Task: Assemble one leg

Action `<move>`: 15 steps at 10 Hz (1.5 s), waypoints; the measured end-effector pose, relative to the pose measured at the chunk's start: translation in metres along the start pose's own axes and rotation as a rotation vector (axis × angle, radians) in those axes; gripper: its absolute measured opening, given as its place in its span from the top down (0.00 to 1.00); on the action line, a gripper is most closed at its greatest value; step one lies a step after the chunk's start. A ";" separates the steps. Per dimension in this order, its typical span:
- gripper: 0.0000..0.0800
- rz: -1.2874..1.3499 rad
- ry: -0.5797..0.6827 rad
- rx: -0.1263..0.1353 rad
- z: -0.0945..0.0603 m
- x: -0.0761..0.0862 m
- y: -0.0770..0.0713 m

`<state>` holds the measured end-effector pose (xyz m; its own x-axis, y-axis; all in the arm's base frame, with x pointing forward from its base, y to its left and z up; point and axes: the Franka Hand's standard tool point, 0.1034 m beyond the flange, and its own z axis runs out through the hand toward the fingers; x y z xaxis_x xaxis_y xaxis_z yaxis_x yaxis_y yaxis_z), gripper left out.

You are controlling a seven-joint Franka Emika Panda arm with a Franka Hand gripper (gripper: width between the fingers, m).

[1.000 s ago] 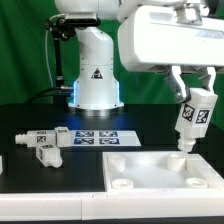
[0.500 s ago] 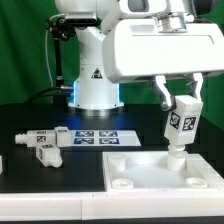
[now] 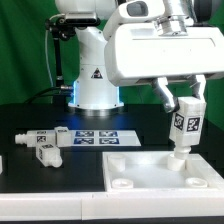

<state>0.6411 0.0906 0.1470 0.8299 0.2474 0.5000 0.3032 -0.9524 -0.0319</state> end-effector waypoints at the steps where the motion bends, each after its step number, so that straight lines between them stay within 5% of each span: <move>1: 0.64 -0.009 -0.001 -0.001 0.000 0.000 -0.001; 3: 0.64 -0.001 0.017 -0.007 0.002 -0.001 -0.003; 6: 0.64 -0.003 0.022 0.010 0.020 -0.016 -0.027; 15: 0.64 0.029 0.013 0.005 0.049 -0.028 -0.013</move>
Offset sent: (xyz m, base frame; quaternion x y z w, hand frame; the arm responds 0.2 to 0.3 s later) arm -0.0227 0.0443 -0.0238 0.0250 0.0766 0.0555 0.9952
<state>0.6366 0.1051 0.0908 0.8325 0.2172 0.5097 0.2812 -0.9583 -0.0508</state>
